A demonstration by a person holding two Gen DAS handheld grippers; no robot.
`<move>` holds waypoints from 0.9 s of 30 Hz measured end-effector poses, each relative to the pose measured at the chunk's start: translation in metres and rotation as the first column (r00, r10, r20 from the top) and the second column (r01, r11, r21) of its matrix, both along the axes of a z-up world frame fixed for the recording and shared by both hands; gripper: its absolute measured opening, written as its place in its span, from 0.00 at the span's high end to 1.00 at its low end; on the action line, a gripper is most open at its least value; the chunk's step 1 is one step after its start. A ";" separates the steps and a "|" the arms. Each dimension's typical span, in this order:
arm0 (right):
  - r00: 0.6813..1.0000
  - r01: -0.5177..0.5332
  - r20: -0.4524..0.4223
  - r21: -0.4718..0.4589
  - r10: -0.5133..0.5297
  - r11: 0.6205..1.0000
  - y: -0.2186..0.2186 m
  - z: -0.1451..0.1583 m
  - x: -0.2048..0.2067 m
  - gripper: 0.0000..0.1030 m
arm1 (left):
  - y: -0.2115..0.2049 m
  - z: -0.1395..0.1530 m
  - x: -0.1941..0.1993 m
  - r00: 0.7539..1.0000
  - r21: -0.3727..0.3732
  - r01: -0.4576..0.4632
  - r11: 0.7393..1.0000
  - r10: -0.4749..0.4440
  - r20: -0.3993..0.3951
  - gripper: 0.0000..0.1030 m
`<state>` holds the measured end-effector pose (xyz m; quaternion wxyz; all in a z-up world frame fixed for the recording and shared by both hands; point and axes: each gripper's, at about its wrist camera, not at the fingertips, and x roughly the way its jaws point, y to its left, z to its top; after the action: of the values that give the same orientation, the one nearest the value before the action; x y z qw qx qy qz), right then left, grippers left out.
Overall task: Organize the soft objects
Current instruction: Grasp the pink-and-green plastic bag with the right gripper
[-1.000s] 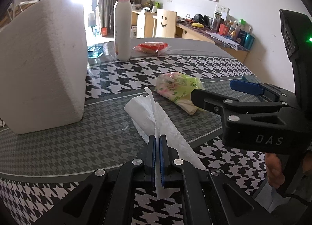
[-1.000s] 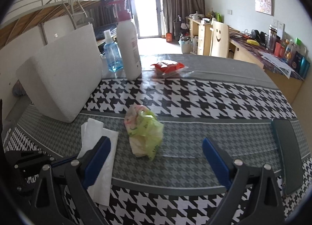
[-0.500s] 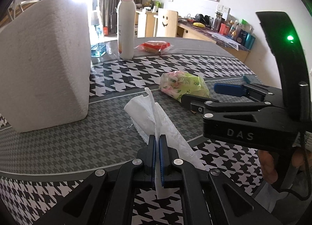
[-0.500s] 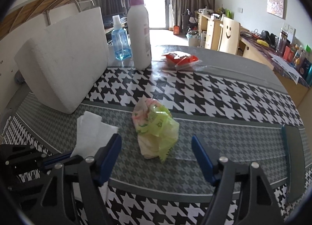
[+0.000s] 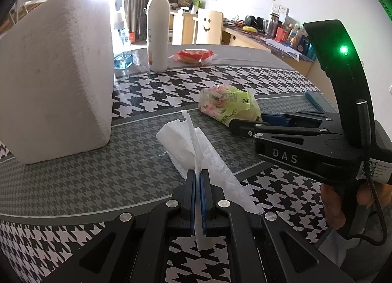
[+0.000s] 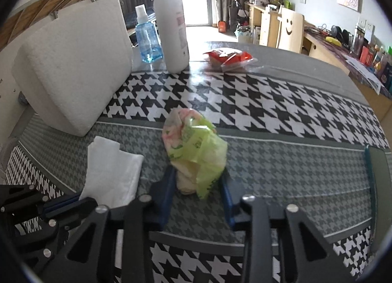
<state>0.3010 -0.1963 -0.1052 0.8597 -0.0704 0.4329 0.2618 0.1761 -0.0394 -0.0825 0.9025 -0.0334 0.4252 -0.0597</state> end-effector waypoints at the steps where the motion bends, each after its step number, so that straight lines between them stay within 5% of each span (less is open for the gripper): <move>1: 1.000 -0.001 -0.001 0.010 0.001 1.000 -0.001 0.000 0.000 0.66 | 0.000 0.000 0.000 1.000 0.000 0.000 1.000 0.000 -0.001 0.96; 8: 1.000 0.006 0.012 0.009 -0.006 1.000 -0.003 0.003 -0.003 0.81 | 0.000 0.001 -0.003 1.000 0.001 0.003 1.000 -0.003 0.002 0.96; 27: 0.995 0.061 0.071 0.047 -0.064 0.997 -0.028 0.028 -0.034 0.82 | -0.011 0.017 -0.026 0.998 0.012 0.039 0.999 -0.039 0.052 0.96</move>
<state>0.2671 -0.2243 -0.0777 0.8840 -0.0469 0.3974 0.2417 0.1505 -0.0501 -0.0655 0.9122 -0.0184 0.4022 -0.0758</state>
